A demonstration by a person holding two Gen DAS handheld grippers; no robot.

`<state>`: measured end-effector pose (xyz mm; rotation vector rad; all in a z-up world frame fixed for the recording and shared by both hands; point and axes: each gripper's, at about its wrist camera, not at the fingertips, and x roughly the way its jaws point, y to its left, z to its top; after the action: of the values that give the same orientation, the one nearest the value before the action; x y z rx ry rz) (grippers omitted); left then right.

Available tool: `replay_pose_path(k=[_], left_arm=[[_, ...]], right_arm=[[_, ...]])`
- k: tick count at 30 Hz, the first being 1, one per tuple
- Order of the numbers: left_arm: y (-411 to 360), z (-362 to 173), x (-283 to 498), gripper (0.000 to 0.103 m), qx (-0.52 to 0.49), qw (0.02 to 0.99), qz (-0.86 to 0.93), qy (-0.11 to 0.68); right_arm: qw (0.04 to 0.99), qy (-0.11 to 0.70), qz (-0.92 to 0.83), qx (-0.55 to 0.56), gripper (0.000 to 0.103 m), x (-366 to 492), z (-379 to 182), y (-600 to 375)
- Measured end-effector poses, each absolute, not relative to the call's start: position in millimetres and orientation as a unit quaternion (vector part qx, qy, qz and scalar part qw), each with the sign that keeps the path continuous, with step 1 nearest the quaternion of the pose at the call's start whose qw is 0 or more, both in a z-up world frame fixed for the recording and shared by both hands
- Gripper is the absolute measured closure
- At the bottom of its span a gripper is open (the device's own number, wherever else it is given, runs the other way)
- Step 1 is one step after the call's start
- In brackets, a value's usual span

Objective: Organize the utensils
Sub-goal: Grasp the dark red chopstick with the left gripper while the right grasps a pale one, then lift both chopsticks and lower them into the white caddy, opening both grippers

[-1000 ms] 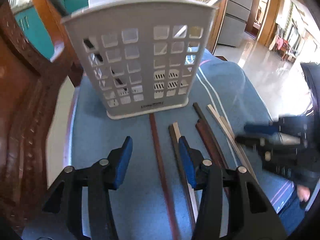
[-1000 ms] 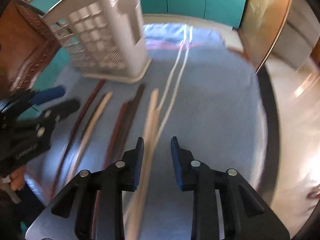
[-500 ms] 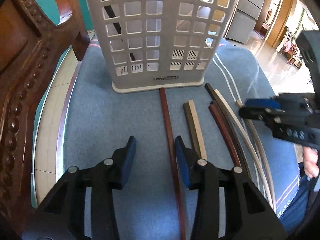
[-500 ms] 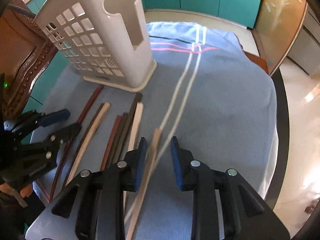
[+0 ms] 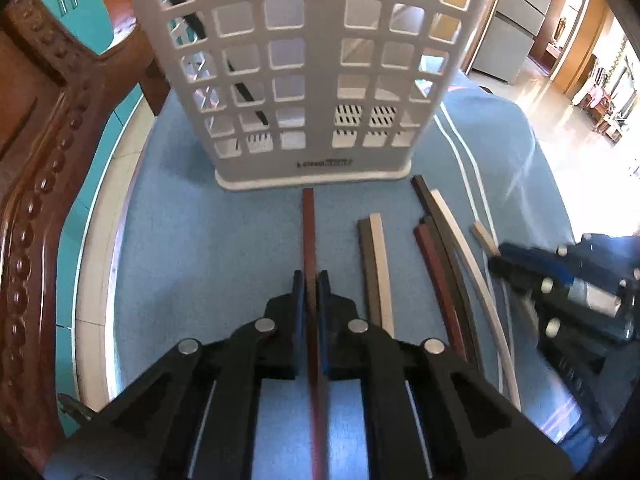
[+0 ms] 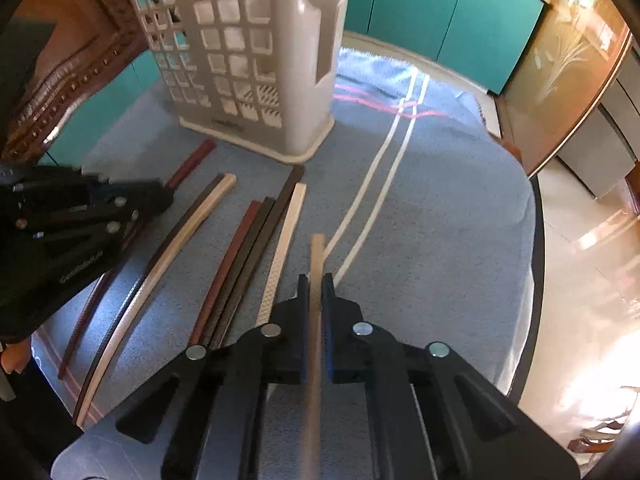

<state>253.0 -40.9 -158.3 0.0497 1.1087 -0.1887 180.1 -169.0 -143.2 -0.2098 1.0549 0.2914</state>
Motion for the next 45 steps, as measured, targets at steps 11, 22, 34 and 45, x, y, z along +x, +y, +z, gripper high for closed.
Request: replay_pose_path(k=[11, 22, 34, 45], left_arm=[[-23, -160, 243, 0.084, 0.012, 0.844, -0.081, 0.53], [-62, -163, 248, 0.09, 0.07, 0.855, -0.057, 0.511], [-60, -79, 195, 0.096, 0.024, 0.915, -0.093, 0.392], [-17, 56, 135, 0.096, -0.021, 0.966, -0.11, 0.235]], right_arm=[[0.828, 0.539, 0.118, -0.098, 0.085, 189, -154, -182], [0.837, 0.523, 0.122, -0.1, 0.096, 169, -155, -159], [0.914, 0.366, 0.175, -0.027, 0.096, 108, -31, -197], [0.939, 0.232, 0.25, 0.049, 0.096, 83, 105, -219]])
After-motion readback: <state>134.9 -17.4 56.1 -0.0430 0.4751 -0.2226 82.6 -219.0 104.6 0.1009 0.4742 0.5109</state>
